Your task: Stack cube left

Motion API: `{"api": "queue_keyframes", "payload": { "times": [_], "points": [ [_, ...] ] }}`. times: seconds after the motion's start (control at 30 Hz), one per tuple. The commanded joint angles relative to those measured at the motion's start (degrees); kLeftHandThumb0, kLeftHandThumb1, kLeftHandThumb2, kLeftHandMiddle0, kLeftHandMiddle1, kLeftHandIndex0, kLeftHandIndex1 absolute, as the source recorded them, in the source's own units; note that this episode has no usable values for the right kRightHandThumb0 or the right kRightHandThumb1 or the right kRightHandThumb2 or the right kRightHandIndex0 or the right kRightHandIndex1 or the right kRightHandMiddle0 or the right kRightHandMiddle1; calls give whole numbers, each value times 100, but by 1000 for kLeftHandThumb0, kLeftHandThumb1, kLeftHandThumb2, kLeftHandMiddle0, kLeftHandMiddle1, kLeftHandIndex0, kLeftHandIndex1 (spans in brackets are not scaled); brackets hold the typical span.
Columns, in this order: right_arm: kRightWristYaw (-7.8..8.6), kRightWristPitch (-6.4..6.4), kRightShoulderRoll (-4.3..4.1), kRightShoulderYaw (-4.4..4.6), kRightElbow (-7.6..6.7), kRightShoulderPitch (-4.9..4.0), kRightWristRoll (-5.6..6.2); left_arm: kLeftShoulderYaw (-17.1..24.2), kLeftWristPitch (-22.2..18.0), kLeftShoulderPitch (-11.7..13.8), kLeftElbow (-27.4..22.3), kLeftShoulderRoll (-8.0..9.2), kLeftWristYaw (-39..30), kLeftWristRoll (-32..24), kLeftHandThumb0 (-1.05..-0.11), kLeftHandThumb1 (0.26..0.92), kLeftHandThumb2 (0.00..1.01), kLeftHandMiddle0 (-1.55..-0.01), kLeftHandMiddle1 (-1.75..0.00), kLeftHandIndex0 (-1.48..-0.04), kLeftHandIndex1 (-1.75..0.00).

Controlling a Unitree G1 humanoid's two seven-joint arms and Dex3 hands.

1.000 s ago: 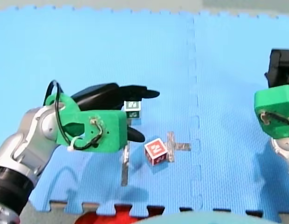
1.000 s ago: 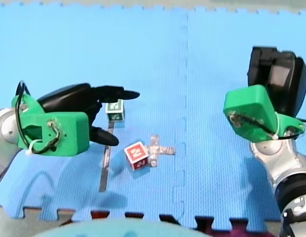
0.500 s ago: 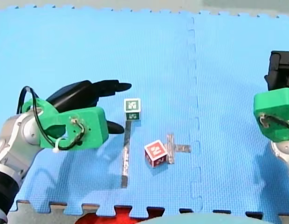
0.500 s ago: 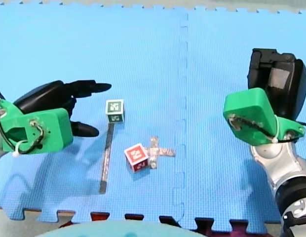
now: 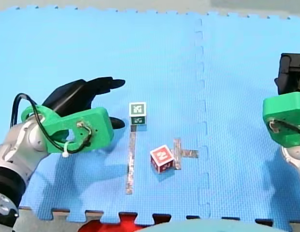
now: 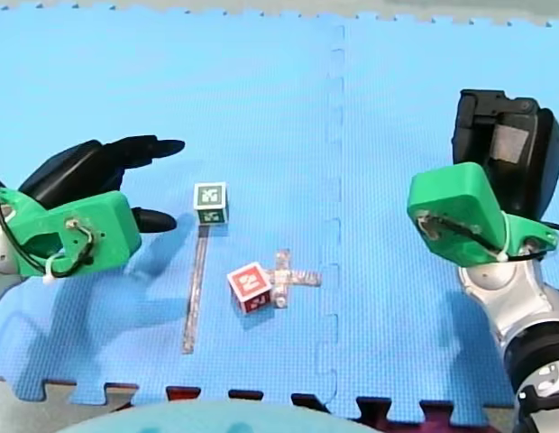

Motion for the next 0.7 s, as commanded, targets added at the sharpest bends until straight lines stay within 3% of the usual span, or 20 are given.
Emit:
{"api": "queue_keyframes", "payload": {
  "times": [0.0,0.17,0.23,0.3,0.37,0.57,0.67],
  "points": [
    [-15,-54,-68,-8,-46,24,23,77,-44,-120,189,-22,-88,-92,-1048,887,7,-754,-1746,-485,-19],
    [-14,-109,-115,-4,-93,61,15,167,2,-277,419,-52,-283,-195,-1048,858,0,-625,-1689,-541,-29],
    [-10,-118,-125,-4,-108,76,15,170,25,-330,475,-57,-293,-183,-1048,844,0,-654,-1429,-550,-18],
    [-5,-124,-135,-6,-124,93,17,166,43,-386,530,-62,-280,-157,-1048,833,0,-700,-999,-556,-7],
    [6,-128,-142,-10,-134,105,22,158,47,-431,578,-62,-259,-132,-1048,830,0,-723,-780,-557,-2],
    [38,-137,-166,-21,-143,125,32,194,-7,-518,670,-83,-253,-154,-1048,819,2,-745,-653,-560,-2],
    [43,-140,-171,-26,-149,136,34,224,-9,-571,712,-77,-298,-177,-1048,813,1,-733,-399,-545,0]
  ]
}}
